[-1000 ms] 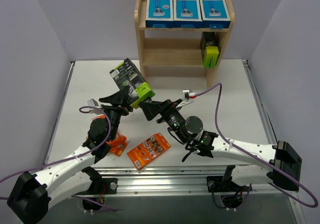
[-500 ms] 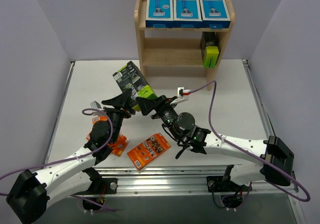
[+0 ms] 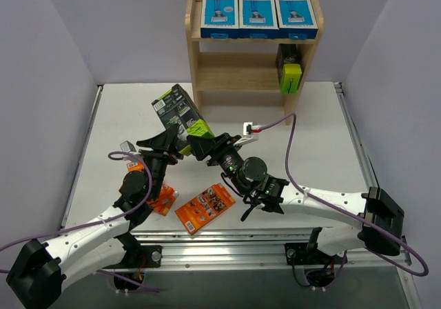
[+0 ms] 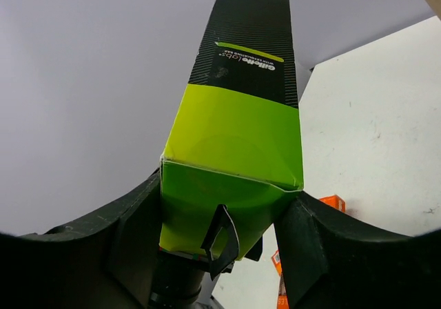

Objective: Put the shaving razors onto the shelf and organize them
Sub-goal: Pass the shaving razor from the left arm to the right

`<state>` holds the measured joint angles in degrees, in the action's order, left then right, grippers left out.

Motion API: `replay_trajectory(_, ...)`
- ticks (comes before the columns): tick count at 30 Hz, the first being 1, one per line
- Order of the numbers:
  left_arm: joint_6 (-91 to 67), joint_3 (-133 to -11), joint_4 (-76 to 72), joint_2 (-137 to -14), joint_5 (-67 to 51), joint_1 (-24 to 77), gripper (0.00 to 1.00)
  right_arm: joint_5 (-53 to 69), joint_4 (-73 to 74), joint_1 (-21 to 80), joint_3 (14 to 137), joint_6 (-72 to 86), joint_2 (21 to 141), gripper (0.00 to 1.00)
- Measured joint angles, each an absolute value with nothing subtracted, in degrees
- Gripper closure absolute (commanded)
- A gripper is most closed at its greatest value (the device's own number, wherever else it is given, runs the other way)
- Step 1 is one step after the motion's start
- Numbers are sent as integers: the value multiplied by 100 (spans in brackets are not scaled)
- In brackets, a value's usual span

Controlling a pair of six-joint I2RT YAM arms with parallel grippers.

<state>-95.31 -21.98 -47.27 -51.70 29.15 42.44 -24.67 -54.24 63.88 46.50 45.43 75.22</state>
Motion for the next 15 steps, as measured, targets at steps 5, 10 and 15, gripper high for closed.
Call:
replay_trajectory(5,-9094,-2198,-4508,-4807,2910,4244,74,-2379,-5470,6458,4650,4659,7520,100)
replay_trajectory(10,-8932,-2115,-4523,-4678,2867,4244,51,-2300,-5393,6475,4630,4696,7463,100)
replay_trajectory(15,-8816,-1957,-4244,-4327,2705,4246,33,-2241,-5225,6547,4464,4799,7310,100)
